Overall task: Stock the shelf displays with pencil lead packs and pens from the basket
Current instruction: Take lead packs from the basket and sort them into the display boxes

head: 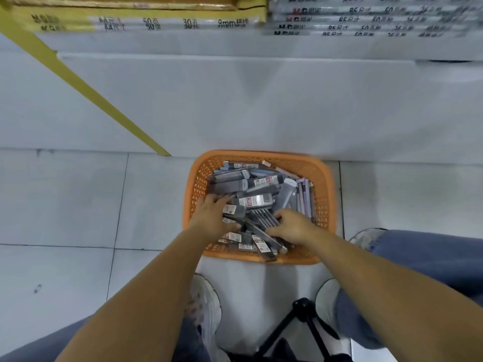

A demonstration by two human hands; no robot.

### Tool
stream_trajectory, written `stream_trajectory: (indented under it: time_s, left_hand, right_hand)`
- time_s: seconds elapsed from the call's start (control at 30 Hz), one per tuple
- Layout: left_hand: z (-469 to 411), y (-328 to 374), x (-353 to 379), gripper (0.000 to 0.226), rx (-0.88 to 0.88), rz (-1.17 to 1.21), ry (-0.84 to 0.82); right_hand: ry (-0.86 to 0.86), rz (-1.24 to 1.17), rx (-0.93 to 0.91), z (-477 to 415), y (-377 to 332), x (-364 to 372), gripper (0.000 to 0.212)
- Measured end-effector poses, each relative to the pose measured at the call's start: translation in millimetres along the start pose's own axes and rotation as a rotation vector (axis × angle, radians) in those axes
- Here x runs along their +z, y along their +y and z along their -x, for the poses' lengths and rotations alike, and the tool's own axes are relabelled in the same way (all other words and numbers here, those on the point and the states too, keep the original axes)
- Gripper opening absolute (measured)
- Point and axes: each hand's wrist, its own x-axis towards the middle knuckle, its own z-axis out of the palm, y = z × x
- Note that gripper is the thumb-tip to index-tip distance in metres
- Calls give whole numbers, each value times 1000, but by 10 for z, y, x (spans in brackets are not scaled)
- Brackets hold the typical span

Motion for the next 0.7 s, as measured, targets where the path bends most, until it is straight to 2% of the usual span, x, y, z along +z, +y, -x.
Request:
stream_trajectory:
  time_s: [0.13, 0.27, 0.57, 0.7]
  left_hand:
    - [-65, 58, -77, 68, 6, -78, -42]
    - [-74, 44, -134, 56, -2, -92, -60]
    - [-90, 46, -76, 60, 8, -177, -148]
    - [-94, 35, -115, 53, 38, -149, -178]
  right_hand:
    - [54, -66, -24, 1, -3, 24, 21]
    - [28, -251, -21, 7, 50, 131, 34]
    - [-45, -539, 68, -52, 163, 111, 62]
    - [-59, -565, 70, -48, 173, 127, 65]
